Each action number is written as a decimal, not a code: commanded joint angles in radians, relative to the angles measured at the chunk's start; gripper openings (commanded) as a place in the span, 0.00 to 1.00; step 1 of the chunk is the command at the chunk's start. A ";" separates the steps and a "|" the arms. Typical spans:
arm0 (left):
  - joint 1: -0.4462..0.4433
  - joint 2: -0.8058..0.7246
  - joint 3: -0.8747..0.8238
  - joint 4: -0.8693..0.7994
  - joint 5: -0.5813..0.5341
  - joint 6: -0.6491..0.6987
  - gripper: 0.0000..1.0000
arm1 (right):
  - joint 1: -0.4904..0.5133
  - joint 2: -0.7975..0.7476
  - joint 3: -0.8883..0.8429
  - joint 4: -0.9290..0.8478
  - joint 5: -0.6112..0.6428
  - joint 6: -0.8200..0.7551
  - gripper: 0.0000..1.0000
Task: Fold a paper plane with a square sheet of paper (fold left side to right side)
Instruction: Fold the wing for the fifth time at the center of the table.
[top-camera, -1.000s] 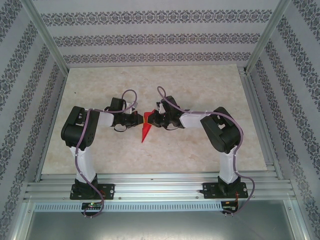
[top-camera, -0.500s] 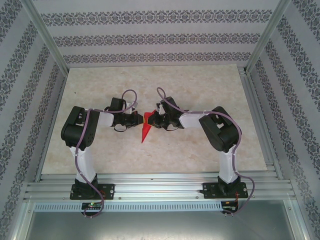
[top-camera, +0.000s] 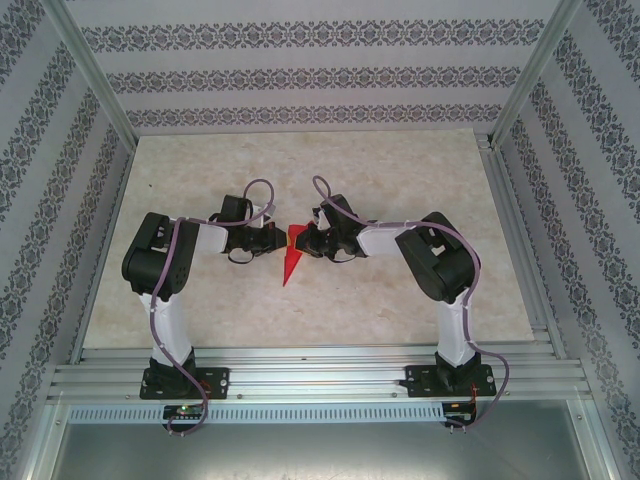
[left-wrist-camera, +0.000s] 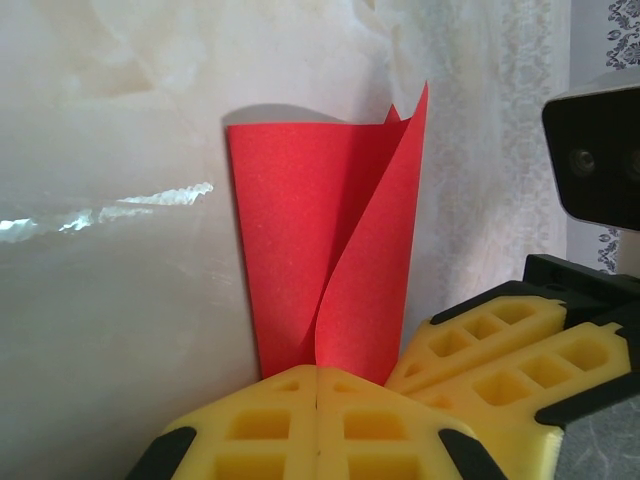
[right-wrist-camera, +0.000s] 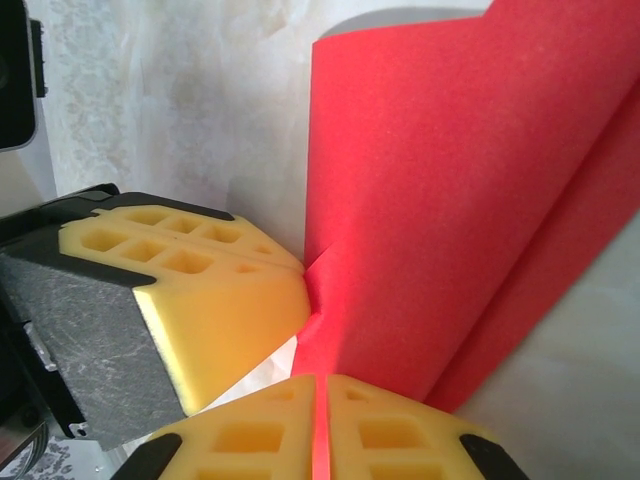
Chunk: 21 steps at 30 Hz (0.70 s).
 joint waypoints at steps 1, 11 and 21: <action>-0.010 0.023 -0.025 -0.033 -0.098 0.023 0.00 | 0.001 0.033 0.024 0.014 -0.003 -0.009 0.12; -0.009 0.015 -0.033 -0.031 -0.095 0.023 0.00 | 0.000 0.049 0.013 0.013 -0.001 -0.010 0.11; 0.029 -0.191 -0.051 -0.131 -0.127 0.047 0.28 | 0.000 0.056 0.009 -0.088 0.022 -0.052 0.11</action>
